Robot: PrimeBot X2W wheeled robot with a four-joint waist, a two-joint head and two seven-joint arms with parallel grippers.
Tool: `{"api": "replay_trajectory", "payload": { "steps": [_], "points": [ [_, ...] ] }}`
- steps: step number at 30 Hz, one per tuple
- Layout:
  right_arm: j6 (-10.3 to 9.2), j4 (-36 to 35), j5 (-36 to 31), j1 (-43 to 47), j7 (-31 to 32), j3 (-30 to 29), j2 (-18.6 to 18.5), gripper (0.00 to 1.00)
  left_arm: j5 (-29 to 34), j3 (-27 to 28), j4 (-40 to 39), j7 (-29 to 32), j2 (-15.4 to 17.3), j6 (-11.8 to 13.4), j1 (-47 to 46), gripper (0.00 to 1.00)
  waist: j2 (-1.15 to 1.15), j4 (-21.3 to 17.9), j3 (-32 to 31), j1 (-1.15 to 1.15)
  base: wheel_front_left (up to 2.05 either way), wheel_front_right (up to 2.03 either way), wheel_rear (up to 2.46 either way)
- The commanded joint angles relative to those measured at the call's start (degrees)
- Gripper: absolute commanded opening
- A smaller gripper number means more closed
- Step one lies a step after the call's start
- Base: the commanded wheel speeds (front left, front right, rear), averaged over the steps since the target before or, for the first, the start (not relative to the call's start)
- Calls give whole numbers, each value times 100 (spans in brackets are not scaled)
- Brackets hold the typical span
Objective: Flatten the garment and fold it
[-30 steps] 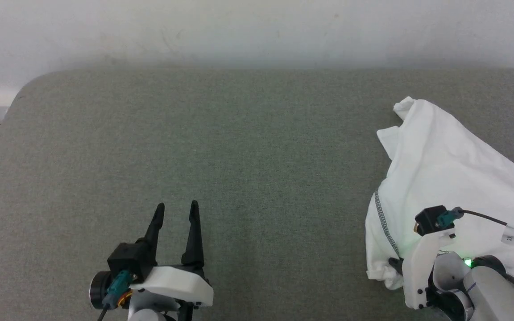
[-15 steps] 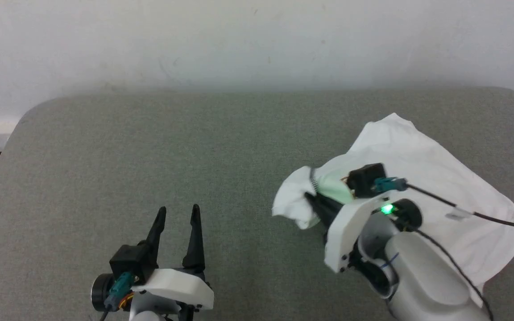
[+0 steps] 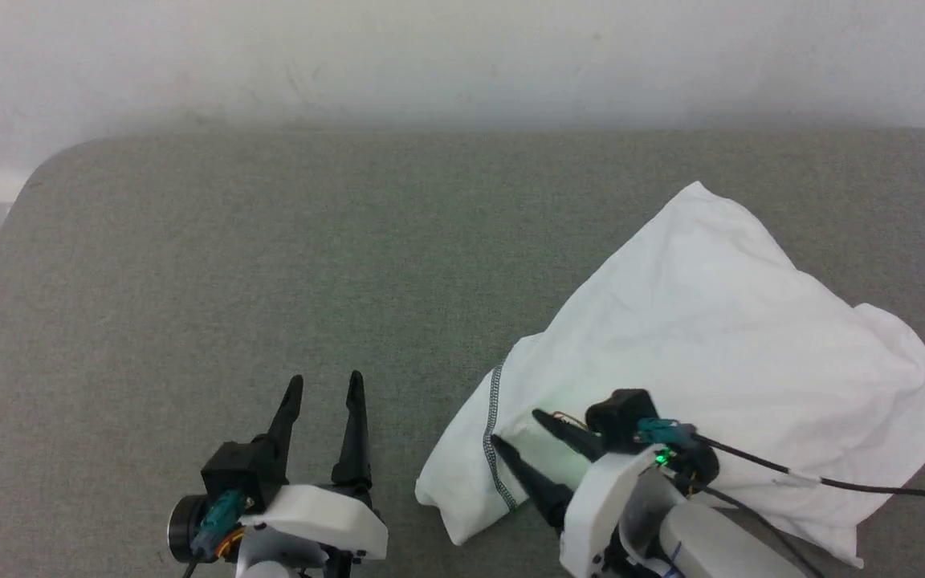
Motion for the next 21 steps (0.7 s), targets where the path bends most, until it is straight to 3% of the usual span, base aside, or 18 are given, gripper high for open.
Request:
{"api": "replay_trajectory", "payload": {
  "steps": [1, 5, 9, 15, 21],
  "points": [
    [-4, -100, -80, 94, -218, -97, -86, 100, -12, 9, 28, -27, -1, 27, -19, 100, 0, -28, -20, -1, 0, 0, 0],
    [-4, -561, -373, 389, -891, -662, -323, 100, 9, 65, 91, -27, -1, 18, 30, 100, 0, -140, -130, -1, 0, 0, 0],
    [-4, -1201, -854, 845, -1138, -1721, -402, 100, 26, 95, 172, -27, -1, -13, 83, 100, 0, -266, -280, -1, 0, 0, 0],
    [-4, -2481, -1636, 1751, -1204, -3115, -153, 100, 106, 108, 396, -27, -1, -88, 163, 100, 0, -493, -460, -1, 0, 0, 0],
    [-4, -3434, -1982, 2667, -1009, -3804, 89, 100, 148, -32, 1028, 261, 64, -191, 41, 100, 0, -642, -551, -1, 0, 0, 0]
  ]
}}
